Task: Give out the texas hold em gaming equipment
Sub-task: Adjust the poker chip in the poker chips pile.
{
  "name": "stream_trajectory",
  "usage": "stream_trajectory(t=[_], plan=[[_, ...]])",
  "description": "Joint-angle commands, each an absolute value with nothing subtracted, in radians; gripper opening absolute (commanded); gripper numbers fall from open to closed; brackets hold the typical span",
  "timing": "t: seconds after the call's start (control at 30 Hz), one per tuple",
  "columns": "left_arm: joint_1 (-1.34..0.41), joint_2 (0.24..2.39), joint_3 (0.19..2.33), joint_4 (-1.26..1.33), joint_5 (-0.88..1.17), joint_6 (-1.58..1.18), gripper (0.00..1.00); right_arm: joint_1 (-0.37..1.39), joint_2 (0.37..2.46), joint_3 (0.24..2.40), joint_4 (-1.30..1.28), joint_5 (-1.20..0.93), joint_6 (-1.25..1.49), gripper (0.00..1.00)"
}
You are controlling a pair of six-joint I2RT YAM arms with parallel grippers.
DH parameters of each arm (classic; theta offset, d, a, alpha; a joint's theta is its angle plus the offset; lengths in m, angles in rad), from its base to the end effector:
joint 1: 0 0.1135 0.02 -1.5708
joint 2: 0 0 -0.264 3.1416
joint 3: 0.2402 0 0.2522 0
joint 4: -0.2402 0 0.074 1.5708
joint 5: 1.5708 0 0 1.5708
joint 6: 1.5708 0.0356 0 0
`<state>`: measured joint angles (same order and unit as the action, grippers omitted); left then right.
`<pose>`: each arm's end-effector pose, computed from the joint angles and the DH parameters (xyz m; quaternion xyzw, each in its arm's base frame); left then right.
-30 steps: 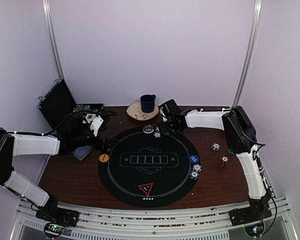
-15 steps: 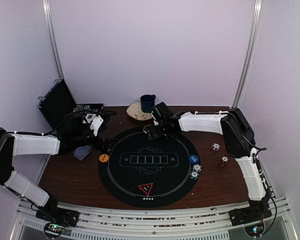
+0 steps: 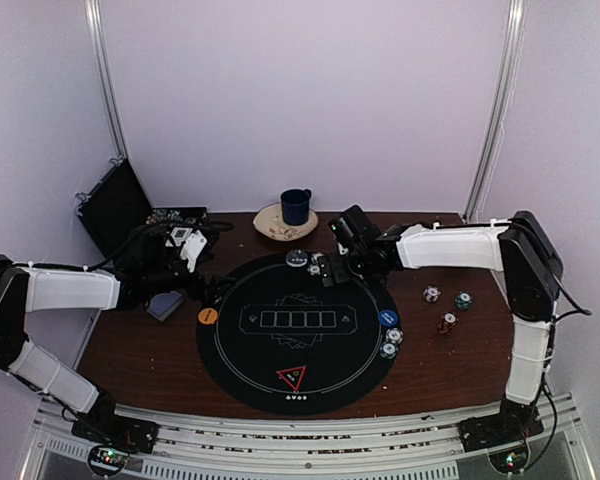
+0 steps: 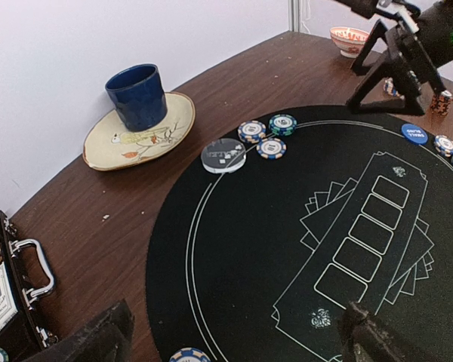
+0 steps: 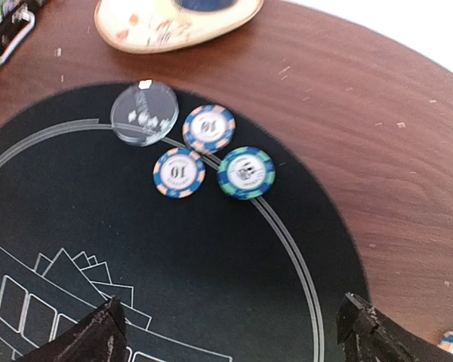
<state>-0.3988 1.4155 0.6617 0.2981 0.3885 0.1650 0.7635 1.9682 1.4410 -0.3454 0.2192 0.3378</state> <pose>0.2665 -0.1269 0.2033 0.3297 0.7713 -0.2232 0.4965 0.3189 0.2945 0.2022 -0.1607 0.9209 0.0903 0.3435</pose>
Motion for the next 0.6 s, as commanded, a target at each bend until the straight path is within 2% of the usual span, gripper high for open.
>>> stream_trajectory(t=[0.0, 0.3, 0.43, 0.57], plan=[[-0.393, 1.423, 0.686, 0.337, 0.39, 0.166, 0.98, 0.766, 1.842, 1.341, -0.312, 0.343, 0.427, 0.99], [-0.393, 1.43, 0.69, 0.334, 0.396, 0.163, 0.98, 0.732, 1.728, 1.213, -0.292, 0.371, 0.472, 0.97], [-0.394, 1.432, 0.692, 0.331, 0.393, 0.164, 0.98, 0.739, 1.831, 1.303, -0.291, 0.279, 0.453, 0.94], [-0.394, 1.431, 0.69, 0.332, 0.392, 0.164, 0.98, 0.762, 1.988, 1.484, -0.351, 0.251, 0.446, 0.94]])
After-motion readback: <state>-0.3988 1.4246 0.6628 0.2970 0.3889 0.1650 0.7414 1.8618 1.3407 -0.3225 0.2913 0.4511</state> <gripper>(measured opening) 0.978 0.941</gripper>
